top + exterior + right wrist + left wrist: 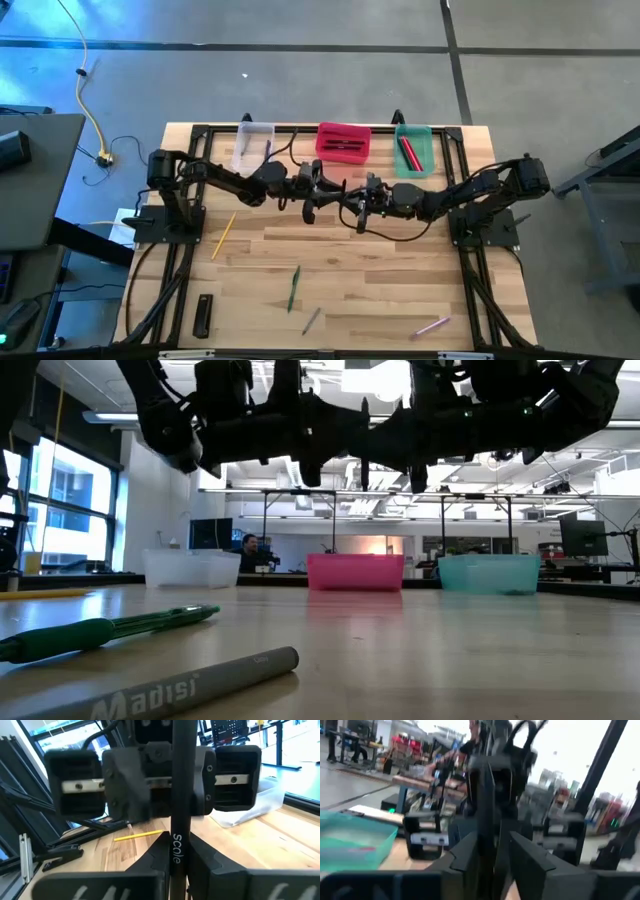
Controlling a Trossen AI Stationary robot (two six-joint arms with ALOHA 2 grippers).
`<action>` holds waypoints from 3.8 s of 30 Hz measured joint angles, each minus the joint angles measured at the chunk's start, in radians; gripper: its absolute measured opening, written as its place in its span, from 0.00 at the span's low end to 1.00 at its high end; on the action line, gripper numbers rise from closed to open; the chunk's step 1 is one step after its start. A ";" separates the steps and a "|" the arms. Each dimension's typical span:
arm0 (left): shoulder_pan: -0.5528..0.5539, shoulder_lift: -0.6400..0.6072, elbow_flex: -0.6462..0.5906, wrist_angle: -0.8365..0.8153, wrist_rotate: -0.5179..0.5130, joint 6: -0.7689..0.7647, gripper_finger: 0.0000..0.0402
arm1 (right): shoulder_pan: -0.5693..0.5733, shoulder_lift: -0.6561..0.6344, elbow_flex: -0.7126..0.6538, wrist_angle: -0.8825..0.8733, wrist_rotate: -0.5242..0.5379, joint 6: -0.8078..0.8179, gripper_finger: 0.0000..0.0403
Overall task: Sort crayons/erasers/pens/pencils in bins
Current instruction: Put the black pen into the red bin, then put the pink pen into the red bin
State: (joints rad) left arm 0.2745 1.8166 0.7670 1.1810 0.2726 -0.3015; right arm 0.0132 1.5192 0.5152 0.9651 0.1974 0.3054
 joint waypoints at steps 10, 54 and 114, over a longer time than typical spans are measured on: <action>-0.021 -0.136 0.000 -0.351 -0.145 0.239 0.32 | -0.018 -0.084 0.000 -0.133 0.004 -0.059 0.05; -0.094 -0.167 -0.578 0.335 -0.445 0.121 0.00 | -0.614 0.332 0.827 -1.391 -0.099 -0.685 0.05; -0.092 -0.192 -0.575 0.224 -0.493 0.060 0.00 | -0.471 -0.292 0.172 -0.811 -0.235 -0.342 0.00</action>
State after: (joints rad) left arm 0.1821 1.6243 0.1925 1.4053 -0.2205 -0.2416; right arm -0.4576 1.2269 0.6869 0.1544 -0.0372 -0.0361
